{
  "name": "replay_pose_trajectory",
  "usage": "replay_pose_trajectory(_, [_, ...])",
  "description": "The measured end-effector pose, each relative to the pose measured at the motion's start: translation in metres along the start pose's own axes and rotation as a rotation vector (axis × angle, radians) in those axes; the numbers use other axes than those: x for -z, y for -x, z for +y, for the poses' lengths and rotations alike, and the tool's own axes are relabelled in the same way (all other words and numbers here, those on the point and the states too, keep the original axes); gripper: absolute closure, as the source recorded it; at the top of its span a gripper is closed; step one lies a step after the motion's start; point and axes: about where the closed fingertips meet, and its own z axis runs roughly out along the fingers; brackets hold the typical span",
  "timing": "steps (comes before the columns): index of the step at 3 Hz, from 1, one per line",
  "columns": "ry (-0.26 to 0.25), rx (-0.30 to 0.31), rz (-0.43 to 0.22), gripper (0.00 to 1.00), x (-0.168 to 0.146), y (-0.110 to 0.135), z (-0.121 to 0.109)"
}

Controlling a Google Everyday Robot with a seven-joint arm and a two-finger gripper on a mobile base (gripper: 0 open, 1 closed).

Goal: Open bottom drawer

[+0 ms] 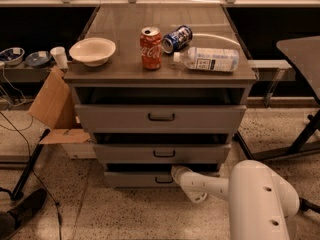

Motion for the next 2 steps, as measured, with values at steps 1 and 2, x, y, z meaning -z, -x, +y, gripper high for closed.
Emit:
replay_pose_trajectory(1, [-0.009, 0.003, 0.015, 1.0, 0.0032, -0.0046, -0.0018])
replay_pose_trajectory(2, [-0.013, 0.006, 0.025, 1.0, 0.0072, -0.0061, -0.002])
